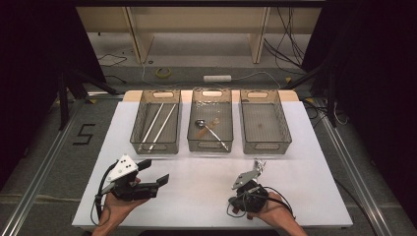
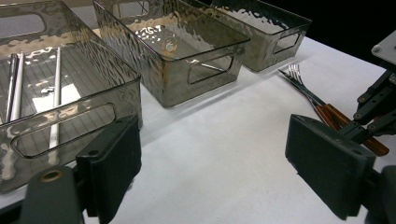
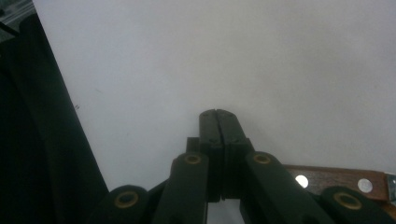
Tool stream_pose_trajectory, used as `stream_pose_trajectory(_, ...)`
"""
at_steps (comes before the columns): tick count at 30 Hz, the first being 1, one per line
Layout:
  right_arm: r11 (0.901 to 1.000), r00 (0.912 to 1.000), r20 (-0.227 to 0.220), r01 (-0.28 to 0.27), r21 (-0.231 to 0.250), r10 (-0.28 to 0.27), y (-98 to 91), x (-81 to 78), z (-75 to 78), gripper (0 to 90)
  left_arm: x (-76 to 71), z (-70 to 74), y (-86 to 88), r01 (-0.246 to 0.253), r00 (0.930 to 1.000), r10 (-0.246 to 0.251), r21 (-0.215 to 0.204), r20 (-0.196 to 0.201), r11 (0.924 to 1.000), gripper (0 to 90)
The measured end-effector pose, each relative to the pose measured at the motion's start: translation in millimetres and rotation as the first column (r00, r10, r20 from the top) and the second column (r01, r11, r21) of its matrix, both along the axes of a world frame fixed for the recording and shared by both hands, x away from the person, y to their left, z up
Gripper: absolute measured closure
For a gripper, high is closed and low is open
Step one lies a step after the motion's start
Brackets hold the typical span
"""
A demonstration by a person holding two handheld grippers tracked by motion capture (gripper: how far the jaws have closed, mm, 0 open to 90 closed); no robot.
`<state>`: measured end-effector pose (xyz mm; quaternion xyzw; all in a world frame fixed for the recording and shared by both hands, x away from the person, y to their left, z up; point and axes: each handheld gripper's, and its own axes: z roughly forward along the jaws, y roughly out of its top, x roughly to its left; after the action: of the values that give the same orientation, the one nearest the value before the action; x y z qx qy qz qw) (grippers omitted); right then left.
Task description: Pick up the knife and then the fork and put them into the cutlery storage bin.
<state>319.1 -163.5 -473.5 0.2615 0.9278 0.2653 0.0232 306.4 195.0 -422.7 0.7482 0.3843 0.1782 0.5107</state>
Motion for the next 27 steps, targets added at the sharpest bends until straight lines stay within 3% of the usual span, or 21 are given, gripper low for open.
stream_pose_trajectory(5, 0.9996, 1.0000, 0.000, -0.002, -0.027, 0.002, -6.9, -2.9, 1.9, 90.0, 0.0, -0.1, 0.4, -0.002, 1.0000, 0.002, 0.000, 0.000, 1.0000, 17.9)
stream_pose_trajectory(19, 0.9962, 0.9975, -0.028, 0.063, -0.059, -0.065, -41.2, -2.0, 5.9, 90.0, -0.1, 0.1, 0.0, -0.001, 1.0000, 0.001, 0.003, 0.000, 1.0000, 17.9)
stream_pose_trajectory(27, 0.9921, 0.9955, -0.013, 0.093, -0.085, -0.094, -56.6, 1.7, 7.3, 90.0, -0.1, 0.2, 0.1, -0.002, 1.0000, 0.002, 0.003, 0.002, 1.0000, 17.9)
